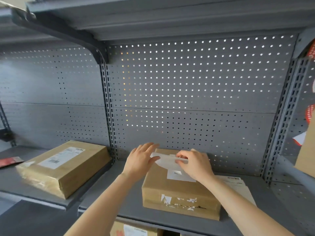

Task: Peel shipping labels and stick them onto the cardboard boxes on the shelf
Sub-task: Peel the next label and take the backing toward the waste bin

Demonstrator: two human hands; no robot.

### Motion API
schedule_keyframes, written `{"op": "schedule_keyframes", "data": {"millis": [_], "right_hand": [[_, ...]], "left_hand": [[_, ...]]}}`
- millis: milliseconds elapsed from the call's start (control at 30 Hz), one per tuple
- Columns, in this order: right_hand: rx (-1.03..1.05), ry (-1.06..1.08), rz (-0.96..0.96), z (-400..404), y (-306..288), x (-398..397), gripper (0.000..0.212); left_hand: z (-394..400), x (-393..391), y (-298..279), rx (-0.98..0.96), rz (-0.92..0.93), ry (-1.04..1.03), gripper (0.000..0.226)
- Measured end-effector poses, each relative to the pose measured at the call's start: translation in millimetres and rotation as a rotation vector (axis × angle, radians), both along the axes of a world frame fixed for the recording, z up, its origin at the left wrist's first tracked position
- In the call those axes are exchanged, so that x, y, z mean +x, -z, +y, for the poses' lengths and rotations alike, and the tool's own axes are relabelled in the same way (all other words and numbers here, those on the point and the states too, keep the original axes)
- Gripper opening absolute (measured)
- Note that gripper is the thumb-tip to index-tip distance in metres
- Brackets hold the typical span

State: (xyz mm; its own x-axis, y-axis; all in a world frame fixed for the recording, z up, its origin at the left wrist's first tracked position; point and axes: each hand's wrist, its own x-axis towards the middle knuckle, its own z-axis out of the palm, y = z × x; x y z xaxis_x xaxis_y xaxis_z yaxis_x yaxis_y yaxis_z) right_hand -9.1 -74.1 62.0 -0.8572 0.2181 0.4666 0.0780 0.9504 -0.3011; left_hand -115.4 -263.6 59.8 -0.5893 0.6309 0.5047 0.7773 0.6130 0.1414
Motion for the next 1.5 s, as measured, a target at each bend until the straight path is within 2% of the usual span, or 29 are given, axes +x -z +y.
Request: {"op": "schedule_keyframes", "data": {"millis": [233,533,833,1100,1333,1500], "right_hand": [[-0.081,-0.194,0.013,-59,9,-33,0.018],[-0.127,-0.484,-0.089,-181,31,-72,0.015],[-0.141,-0.796,-0.213,-327,67,-78,0.012],[-0.139,-0.99,-0.397,-425,136,-56,0.006],[-0.17,-1.004,-0.51,-449,209,-50,0.007],[-0.17,-0.962,-0.583,-444,290,-55,0.007]], "left_hand": [[-72,-8,12,0.035,0.086,-0.117,0.018],[-208,15,34,0.091,0.075,-0.373,0.017],[-343,85,79,0.123,-0.01,-0.712,0.018],[-418,152,153,0.194,-0.18,-0.959,0.019],[-427,171,230,0.251,-0.275,-1.022,0.019],[-422,162,311,0.273,-0.373,-1.026,0.019]]}}
